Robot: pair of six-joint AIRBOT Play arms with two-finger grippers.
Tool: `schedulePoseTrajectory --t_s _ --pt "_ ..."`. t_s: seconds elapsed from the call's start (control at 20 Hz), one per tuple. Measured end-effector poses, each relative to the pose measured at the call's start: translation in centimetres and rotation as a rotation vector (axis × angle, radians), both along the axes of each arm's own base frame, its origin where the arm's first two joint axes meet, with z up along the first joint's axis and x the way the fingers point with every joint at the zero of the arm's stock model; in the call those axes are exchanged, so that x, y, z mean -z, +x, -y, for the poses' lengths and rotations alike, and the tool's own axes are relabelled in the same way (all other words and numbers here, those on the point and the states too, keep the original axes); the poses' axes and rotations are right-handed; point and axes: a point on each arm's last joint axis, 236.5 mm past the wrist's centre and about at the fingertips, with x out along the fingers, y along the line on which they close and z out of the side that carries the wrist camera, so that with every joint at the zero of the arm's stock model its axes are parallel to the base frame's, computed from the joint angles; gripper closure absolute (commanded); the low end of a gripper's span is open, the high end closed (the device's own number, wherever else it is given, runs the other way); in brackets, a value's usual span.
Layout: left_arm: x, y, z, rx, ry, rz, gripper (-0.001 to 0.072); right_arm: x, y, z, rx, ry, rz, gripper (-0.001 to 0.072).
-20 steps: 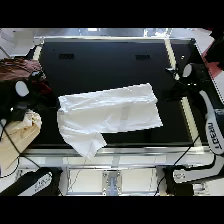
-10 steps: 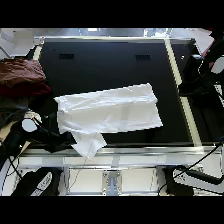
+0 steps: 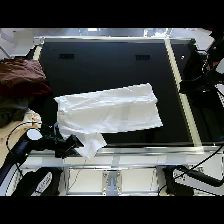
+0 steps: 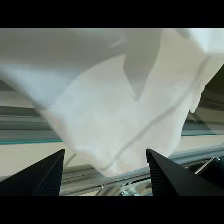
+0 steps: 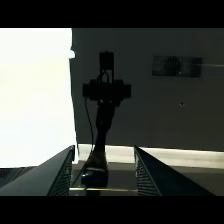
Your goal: Fold the shirts.
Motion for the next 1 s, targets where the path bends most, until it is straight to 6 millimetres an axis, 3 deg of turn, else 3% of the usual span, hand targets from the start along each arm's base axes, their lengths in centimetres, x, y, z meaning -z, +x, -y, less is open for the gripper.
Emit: schedulePoseTrajectory --t_s 0.45,0.5,0.65,0.75,0.9,1.0 --pt "1.5 -0.8 0.6 0.064 0.041 -0.006 0.0234 -0.1 0.2 -0.6 -0.005 0.024 0.011 0.0288" --pt "1.8 -0.5 0.4 0.057 0.055 0.001 0.0276 -0.1 0.2 -0.6 -0.005 0.025 0.011 0.0288" --pt "2.1 0.6 0.2 0.010 0.079 0.025 0.0562 -0.1 0.3 -0.7 -0.006 0.027 0.013 0.0289" --pt "2.2 1.4 0.1 -0.015 0.085 0.044 0.0691 -0.1 0.3 -0.7 -0.006 0.030 0.015 0.0290" --pt "2.3 2.1 0.1 -0.037 0.090 0.066 0.0692 0.1 0.2 -1.2 -0.013 0.048 0.013 0.0298" --pt "2.3 2.2 0.1 -0.044 0.090 0.070 0.0692 1.9 -1.1 -1.4 -0.013 0.062 -0.020 0.0297"
